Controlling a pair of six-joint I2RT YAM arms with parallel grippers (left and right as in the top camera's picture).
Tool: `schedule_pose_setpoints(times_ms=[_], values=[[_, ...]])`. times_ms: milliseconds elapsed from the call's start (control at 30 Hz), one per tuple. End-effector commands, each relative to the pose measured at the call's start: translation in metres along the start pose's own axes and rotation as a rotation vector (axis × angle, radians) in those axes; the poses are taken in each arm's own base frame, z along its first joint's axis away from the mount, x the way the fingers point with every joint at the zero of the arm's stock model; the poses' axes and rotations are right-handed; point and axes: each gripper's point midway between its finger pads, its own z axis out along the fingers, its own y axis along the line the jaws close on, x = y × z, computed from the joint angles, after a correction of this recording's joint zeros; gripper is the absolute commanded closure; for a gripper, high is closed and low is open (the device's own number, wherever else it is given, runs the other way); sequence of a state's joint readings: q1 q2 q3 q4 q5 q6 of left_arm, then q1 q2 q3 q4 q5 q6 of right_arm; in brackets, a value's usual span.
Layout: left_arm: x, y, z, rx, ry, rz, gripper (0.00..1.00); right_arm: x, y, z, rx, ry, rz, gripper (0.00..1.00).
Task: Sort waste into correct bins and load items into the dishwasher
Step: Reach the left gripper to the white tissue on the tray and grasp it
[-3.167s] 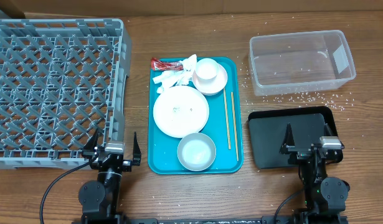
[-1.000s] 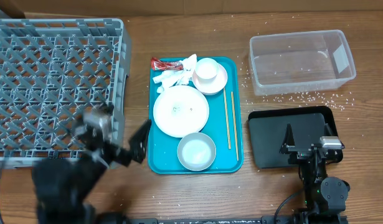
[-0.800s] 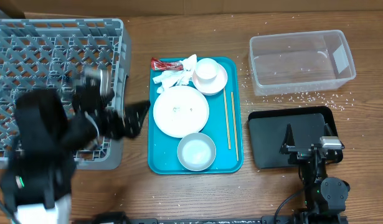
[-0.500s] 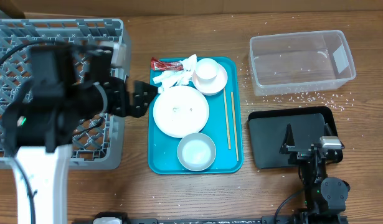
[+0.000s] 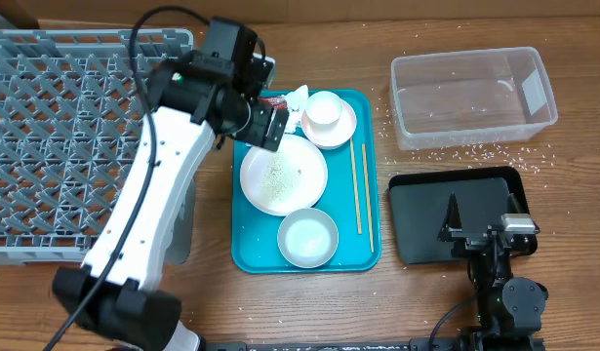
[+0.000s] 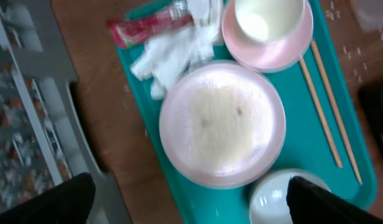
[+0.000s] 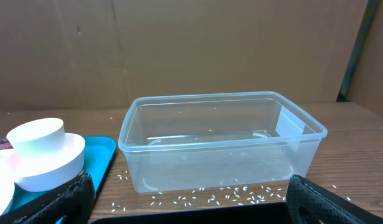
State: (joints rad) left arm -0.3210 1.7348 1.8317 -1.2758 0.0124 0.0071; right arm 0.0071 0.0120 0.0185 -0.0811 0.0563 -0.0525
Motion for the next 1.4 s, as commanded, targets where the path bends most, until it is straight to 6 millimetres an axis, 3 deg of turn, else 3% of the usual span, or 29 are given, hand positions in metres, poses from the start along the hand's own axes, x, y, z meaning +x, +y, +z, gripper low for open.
schedule_pose_setpoints(times_ms=[0,100,200,267,300,367,467,1133,1367], values=[[-0.031,0.008,0.015,-0.047,-0.078,0.018,0.06,0.002,-0.002,0.000,0.009,-0.004,-0.001,0.00],[-0.048,0.008,0.033,-0.046,-0.114,0.020,0.26,0.002,-0.002,0.000,0.009,-0.004,-0.001,0.00],[-0.058,0.008,0.052,-0.047,-0.120,0.020,0.56,0.002,-0.002,0.000,0.009,-0.004,-0.001,0.00],[-0.061,0.009,0.067,-0.047,-0.111,0.020,0.63,0.002,-0.002,0.000,0.009,-0.004,-0.001,0.00],[-0.062,0.009,0.076,-0.047,-0.105,0.019,0.59,0.002,-0.002,0.000,0.009,-0.004,-0.001,0.00],[-0.063,0.010,0.092,-0.047,-0.089,0.024,0.39,0.002,-0.002,0.000,0.009,-0.004,-0.001,0.00],[-0.060,0.010,0.116,-0.048,-0.054,0.040,0.28,0.002,-0.002,0.000,0.009,-0.004,-0.001,0.00],[-0.029,0.010,0.214,-0.035,0.113,0.050,0.36,0.002,-0.002,0.000,0.009,-0.004,-0.001,0.00],[-0.033,0.010,0.231,-0.035,0.091,0.043,0.37,0.002,-0.002,0.000,0.009,-0.004,-0.001,0.00]])
